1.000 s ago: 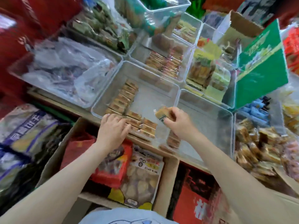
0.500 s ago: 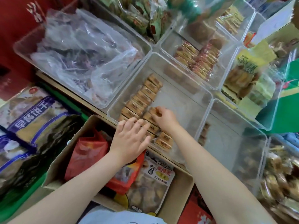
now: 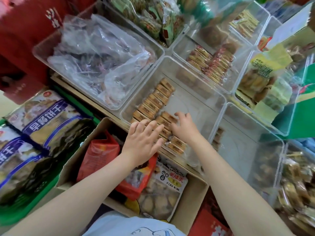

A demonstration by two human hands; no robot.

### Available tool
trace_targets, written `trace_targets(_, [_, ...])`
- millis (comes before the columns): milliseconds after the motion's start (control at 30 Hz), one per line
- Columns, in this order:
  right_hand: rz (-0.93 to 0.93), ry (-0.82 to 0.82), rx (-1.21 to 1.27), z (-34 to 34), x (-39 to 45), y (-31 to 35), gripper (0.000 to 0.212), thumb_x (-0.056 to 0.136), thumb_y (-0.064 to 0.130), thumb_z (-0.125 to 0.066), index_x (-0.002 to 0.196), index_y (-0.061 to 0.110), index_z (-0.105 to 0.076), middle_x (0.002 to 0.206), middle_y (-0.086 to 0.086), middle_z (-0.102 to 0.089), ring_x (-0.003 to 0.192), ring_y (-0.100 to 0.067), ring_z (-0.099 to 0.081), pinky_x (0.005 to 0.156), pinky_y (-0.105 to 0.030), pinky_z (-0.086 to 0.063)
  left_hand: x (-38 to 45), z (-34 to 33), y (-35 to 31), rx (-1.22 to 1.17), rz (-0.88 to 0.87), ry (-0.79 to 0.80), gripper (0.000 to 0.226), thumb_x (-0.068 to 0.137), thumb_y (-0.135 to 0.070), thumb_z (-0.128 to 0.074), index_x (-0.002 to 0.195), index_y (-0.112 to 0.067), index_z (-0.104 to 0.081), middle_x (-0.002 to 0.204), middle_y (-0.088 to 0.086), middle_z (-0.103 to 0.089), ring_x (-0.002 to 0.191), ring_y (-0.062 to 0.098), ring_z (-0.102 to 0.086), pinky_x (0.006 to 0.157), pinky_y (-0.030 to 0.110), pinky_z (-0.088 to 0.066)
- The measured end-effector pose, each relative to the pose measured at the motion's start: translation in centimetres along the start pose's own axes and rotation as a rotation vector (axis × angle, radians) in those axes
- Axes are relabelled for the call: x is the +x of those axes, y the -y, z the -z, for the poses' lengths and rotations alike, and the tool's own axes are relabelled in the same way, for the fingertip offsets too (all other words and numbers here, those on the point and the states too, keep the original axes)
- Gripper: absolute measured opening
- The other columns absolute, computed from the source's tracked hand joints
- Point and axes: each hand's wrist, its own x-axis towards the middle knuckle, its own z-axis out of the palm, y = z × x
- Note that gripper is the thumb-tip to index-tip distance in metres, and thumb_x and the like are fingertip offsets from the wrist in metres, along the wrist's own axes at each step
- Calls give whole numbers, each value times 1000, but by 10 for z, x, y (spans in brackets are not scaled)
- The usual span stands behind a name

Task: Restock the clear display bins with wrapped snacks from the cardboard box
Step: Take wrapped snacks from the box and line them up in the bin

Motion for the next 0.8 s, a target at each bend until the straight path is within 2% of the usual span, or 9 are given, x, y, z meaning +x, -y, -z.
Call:
trace_targets(100, [79, -75, 93, 25, -49, -12, 29, 103, 29, -49, 129, 21, -56, 124, 2, -46, 105, -13, -50, 85, -26, -39, 0, 8, 0, -4, 20, 132, 54, 98, -51, -32, 135, -24, -62, 131, 2, -62, 124, 27, -45, 104, 44, -28])
trace_targets(200, [158, -175, 161, 47, -113, -41, 16, 101, 25, -52, 107, 23, -66, 104, 7, -61, 93, -6, -56, 78, -22, -43, 1, 22, -2, 16, 51, 289, 65, 98, -56, -16, 143, -26, -52, 142, 2, -55, 133, 25, -41, 111, 43, -21])
trace_targets(267, [181, -283, 159, 56, -162, -68, 15, 100, 21, -56, 98, 26, -69, 93, 13, -64, 84, -2, -57, 73, -15, -40, -2, 33, -13, 11, 49, 360, 80, 92, -62, -1, 153, -25, -38, 158, 2, -38, 148, 23, -26, 121, 44, -9])
trace_targets(333, [171, -396, 187, 63, -213, -99, 16, 97, 17, -60, 94, 28, -71, 85, 15, -66, 79, -6, -62, 71, -18, -43, -14, 45, -40, -41, -2, 370, 89, 87, -67, 5, 158, -24, -28, 166, -1, -22, 155, 19, -9, 124, 43, 2])
trace_targets(467, [43, -589, 301, 67, -312, -166, 18, 96, 17, -59, 91, 30, -70, 80, 10, -69, 77, -13, -67, 74, -38, -53, -56, 61, -125, -234, -160, 401, 85, 87, -70, -8, 154, -26, -38, 164, -3, -28, 154, 15, -13, 125, 37, -1])
trace_targets(533, [-35, -703, 347, 69, -359, -198, 19, 96, 16, -59, 91, 31, -68, 80, 10, -70, 77, -13, -67, 75, -37, -53, -76, 64, -176, -322, -257, 463, 83, 86, -71, -14, 150, -27, -44, 161, -2, -34, 152, 18, -21, 124, 39, -12])
trace_targets(667, [-173, -912, 413, 66, -442, -259, 17, 100, 19, -54, 99, 19, -71, 75, 10, -67, 71, -8, -64, 72, -35, -55, -127, 68, -285, -442, -554, 509, 69, 91, -63, -32, 144, -23, -52, 155, 1, -43, 143, 20, -35, 120, 38, -26])
trace_targets(733, [-239, -930, 432, 59, -470, -290, 18, 100, 19, -53, 96, 20, -71, 72, 10, -65, 67, -6, -62, 67, -31, -53, -155, 70, -335, -525, -661, 490, 61, 93, -54, -41, 144, -22, -51, 156, 2, -41, 141, 17, -32, 116, 32, -23])
trace_targets(800, [-322, -835, 424, 51, -495, -323, 19, 100, 22, -53, 95, 23, -71, 73, 13, -65, 67, -3, -61, 68, -29, -50, -183, 70, -382, -597, -751, 487, 61, 95, -52, -46, 149, -26, -43, 162, -2, -30, 145, 13, -25, 115, 28, -18])
